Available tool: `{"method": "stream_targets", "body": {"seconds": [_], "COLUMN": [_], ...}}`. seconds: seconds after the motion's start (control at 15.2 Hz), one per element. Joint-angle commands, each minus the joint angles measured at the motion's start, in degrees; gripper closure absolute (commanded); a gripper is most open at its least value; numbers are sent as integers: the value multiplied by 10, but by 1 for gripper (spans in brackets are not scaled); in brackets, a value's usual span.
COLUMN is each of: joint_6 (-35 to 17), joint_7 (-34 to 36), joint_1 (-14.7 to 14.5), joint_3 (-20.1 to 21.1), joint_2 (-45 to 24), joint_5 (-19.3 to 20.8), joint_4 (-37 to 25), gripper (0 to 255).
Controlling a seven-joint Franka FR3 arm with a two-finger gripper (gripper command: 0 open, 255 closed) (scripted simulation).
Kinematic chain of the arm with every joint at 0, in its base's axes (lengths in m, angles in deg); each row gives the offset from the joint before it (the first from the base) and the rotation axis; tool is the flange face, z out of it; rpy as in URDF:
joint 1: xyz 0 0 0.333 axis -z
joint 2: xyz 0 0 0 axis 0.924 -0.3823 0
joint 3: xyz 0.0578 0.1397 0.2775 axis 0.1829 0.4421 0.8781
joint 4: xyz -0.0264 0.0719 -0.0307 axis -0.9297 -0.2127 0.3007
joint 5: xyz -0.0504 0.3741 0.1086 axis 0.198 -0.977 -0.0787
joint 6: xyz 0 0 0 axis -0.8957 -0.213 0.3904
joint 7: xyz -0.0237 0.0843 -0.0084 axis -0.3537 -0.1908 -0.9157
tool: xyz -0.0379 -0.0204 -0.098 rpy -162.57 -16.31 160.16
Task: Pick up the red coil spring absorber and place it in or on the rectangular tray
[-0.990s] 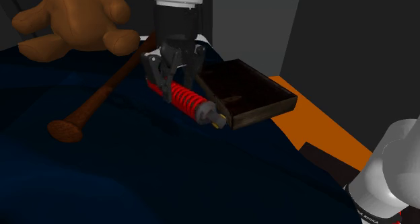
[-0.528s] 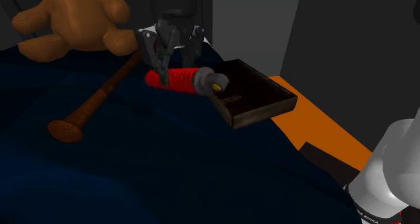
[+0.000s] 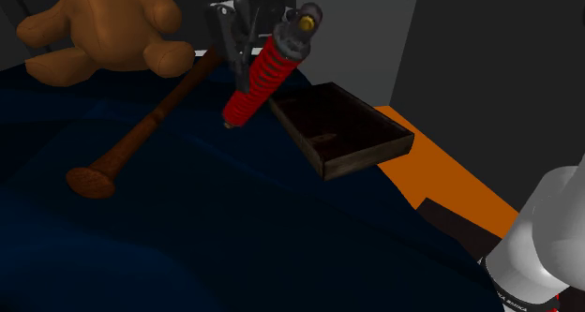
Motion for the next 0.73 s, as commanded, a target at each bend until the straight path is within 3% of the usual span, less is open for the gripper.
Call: {"method": "stream_targets", "body": {"seconds": [0.0,0.66], "joint_6": [-1,23], "joint_7": [-37,-200], "joint_1": [19,74], "joint_3": [-20,-131], "joint_2": [35,151], "joint_5": [-20,-54], "joint_4": [35,139], "gripper": [255,255]}}
